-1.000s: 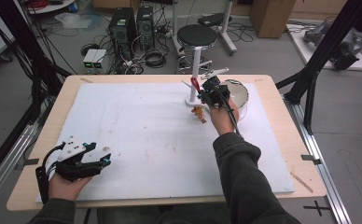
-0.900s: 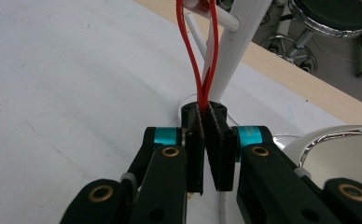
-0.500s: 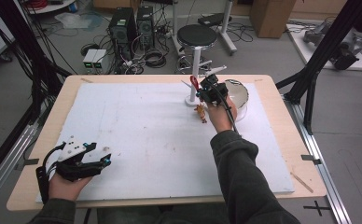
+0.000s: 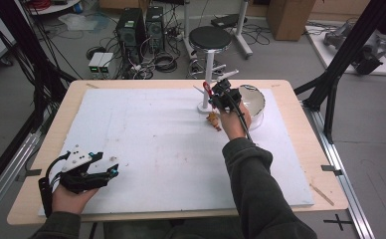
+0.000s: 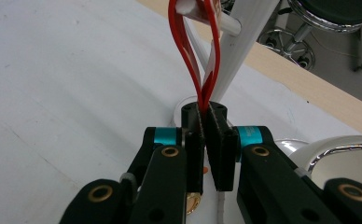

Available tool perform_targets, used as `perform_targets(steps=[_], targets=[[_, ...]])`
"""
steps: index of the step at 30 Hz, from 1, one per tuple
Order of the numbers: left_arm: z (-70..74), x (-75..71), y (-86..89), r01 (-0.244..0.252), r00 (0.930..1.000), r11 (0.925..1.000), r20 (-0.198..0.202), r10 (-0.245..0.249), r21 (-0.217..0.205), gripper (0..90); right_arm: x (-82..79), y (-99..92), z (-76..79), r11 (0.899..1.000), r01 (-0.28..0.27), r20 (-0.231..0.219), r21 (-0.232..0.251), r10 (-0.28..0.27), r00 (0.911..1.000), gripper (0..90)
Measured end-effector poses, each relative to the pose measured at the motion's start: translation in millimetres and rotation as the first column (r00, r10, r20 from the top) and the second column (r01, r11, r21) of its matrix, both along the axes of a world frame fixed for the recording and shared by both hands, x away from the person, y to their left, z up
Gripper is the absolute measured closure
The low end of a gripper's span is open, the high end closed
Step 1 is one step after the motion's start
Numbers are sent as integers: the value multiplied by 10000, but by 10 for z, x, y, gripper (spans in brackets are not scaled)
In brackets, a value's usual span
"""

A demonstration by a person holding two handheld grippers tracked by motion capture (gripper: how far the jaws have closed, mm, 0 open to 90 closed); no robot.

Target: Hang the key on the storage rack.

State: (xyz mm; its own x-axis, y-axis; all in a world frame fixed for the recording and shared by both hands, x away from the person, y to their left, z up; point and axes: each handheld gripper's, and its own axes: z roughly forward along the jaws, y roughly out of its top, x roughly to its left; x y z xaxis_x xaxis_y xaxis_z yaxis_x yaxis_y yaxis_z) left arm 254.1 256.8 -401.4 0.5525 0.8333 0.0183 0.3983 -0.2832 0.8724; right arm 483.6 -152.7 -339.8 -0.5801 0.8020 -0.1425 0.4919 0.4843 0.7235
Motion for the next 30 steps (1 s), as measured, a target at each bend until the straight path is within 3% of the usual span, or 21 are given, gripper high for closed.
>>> perform_targets(steps=[10,18,30], targets=[[0,2,1,10,10000,10000,0,-10,4,301,25,-8,-5,9996,-117,219,240,111,9997,830],[-1,3,-2,40,10000,10000,-1,-40,18,301,22,20,104,9993,-161,520,335,143,9985,829],[0,3,-4,42,10000,10000,17,-42,-7,301,85,72,96,9998,-166,417,131,160,9990,810]])
